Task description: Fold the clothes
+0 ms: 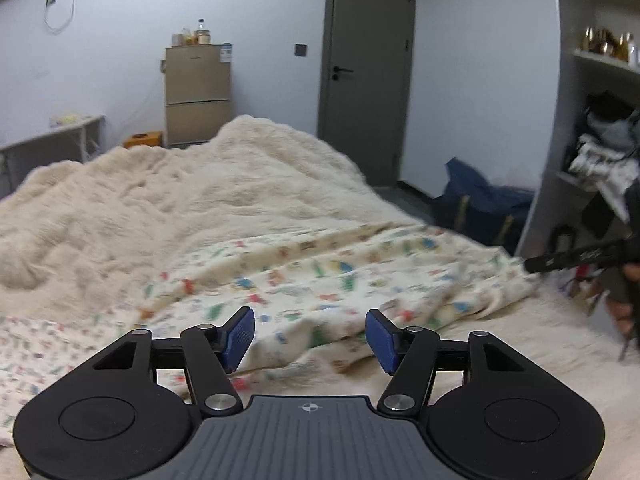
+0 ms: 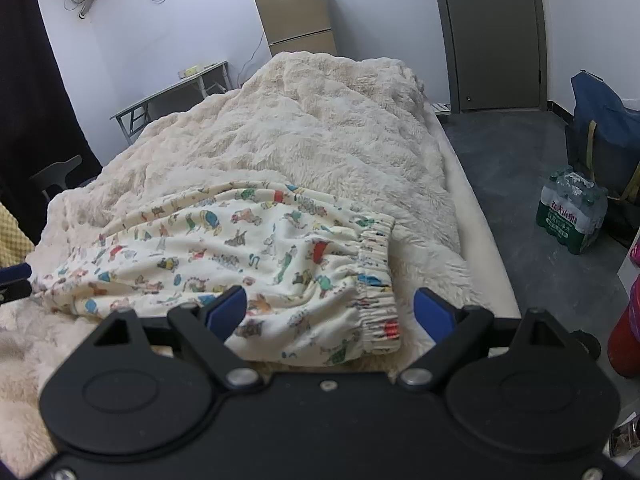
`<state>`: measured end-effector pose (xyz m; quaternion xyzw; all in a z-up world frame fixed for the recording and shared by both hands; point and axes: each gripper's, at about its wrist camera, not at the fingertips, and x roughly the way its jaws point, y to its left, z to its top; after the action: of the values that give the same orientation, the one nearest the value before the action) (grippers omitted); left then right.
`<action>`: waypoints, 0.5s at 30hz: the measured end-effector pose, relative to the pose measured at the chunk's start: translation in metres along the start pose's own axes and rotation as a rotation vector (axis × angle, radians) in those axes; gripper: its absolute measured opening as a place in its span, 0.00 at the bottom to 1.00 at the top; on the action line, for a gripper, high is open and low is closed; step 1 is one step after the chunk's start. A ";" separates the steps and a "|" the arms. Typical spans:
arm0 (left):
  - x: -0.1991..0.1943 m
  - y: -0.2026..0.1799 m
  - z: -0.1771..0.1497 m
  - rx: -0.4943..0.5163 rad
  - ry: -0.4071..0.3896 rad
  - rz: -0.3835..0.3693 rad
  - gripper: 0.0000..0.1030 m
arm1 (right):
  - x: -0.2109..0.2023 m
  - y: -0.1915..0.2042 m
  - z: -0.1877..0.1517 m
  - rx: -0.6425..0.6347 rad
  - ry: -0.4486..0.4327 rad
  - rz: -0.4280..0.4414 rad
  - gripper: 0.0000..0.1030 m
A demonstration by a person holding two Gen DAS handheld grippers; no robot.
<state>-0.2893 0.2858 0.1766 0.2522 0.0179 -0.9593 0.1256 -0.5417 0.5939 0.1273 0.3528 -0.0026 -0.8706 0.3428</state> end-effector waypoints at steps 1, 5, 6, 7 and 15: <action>0.001 -0.001 -0.001 0.017 -0.001 0.019 0.54 | 0.000 0.000 0.000 -0.002 0.001 0.001 0.88; -0.001 -0.005 0.001 0.081 -0.037 0.094 0.61 | 0.001 0.002 -0.002 -0.006 0.003 0.007 0.87; 0.001 -0.006 0.000 0.103 -0.037 0.113 0.62 | 0.001 0.002 -0.002 -0.007 0.004 0.007 0.88; 0.004 -0.006 -0.001 0.111 -0.028 0.115 0.62 | 0.002 0.003 -0.003 -0.007 0.006 0.008 0.88; 0.019 -0.033 -0.021 0.250 0.067 0.094 0.60 | 0.004 0.010 -0.004 -0.018 0.009 0.024 0.88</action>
<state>-0.3032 0.3156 0.1485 0.2985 -0.1095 -0.9381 0.1374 -0.5359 0.5851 0.1245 0.3537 0.0027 -0.8649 0.3562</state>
